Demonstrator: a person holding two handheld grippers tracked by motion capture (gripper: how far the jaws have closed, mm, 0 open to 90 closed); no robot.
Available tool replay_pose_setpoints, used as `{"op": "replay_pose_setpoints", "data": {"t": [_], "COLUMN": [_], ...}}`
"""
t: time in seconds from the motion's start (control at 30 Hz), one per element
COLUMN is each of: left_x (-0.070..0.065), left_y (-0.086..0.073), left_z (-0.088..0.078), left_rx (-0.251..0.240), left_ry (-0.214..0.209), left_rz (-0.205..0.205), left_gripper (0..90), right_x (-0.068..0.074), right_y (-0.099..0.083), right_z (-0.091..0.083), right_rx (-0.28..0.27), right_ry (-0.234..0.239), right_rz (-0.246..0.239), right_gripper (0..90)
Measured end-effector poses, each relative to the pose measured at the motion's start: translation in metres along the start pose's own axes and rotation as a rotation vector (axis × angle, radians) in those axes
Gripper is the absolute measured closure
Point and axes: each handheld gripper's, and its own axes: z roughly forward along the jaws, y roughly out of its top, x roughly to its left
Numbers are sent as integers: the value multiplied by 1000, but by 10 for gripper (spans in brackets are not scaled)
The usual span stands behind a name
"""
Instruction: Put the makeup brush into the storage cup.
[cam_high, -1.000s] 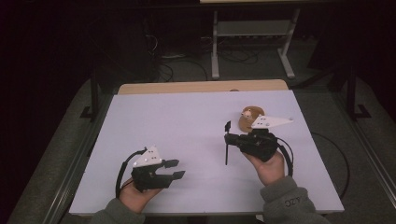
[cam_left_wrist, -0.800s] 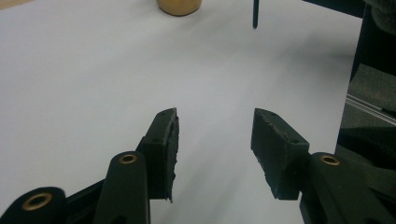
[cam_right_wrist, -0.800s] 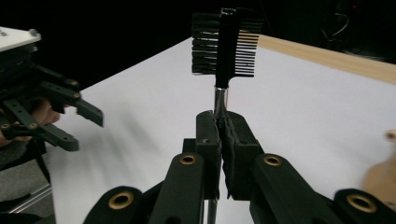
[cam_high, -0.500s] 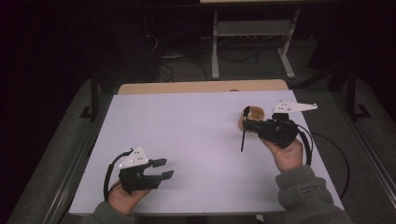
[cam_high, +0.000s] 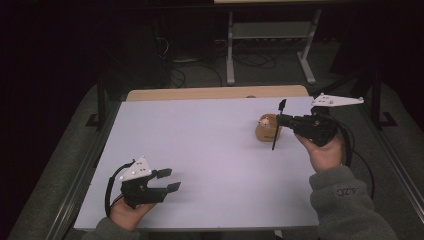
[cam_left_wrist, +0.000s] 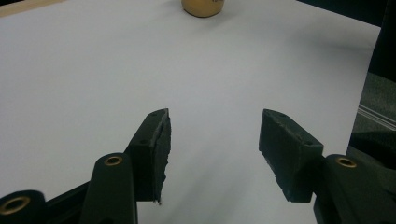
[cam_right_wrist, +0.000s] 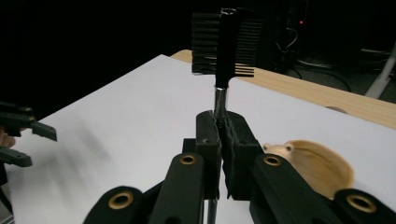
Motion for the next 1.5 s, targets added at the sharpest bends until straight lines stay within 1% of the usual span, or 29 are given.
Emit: {"op": "replay_pose_setpoints", "data": {"t": [0.13, 0.27, 0.33, 0.37, 0.43, 0.6, 0.73, 0.77, 0.87, 1.03, 1.2, 1.27, 1.43, 1.5], "left_x": [0, 0, 0, 1, 2, 3, 3, 3, 4, 5, 5, 5, 6, 6], "left_y": [0, -1, -1, 0, -1, -1, -1, -1, -1, -1, -1, 0, 0, 0], "left_z": [0, 0, 0, 0, 0, 1, 1, 2, 2, 2, 1, 1, 0, 1], "left_rx": [-3, -5, -4, -2, -3, -2, -3, -4, 4, -2, -6, -6, -8, -10], "left_ry": [2, 8, 11, 13, 13, 16, 20, 20, 21, 22, 24, 25, 25, 24], "left_rz": [-13, -16, -15, -1, 0, -4, -5, -9, -4, -9, -15, -10, -4, -11], "left_gripper": [419, 415, 412, 411, 409, 402, 395, 393, 390, 384, 378, 376, 374, 372], "right_x": [-6, -13, -16, -18, -21, -27, -32, -33, -37, -46, -55, -58, -64, -67], "right_y": [9, 19, 24, 27, 32, 44, 51, 52, 53, 53, 51, 50, 47, 46], "right_z": [-4, -8, -9, -10, -11, -10, -6, -4, 1, 12, 23, 27, 38, 42], "right_rx": [-7, -18, -23, -28, -32, -36, -41, -39, -32, -18, -15, -12, -1, 2], "right_ry": [-18, -35, -47, -49, -59, -80, -92, -95, -107, -131, -153, -160, -173, -178], "right_rz": [1, 4, 7, 8, 10, 16, 18, 23, 32, 49, 67, 80, 91, 94], "right_gripper": [848, 848, 848, 848, 848, 848, 848, 848, 848, 848, 848, 848, 848, 848]}}
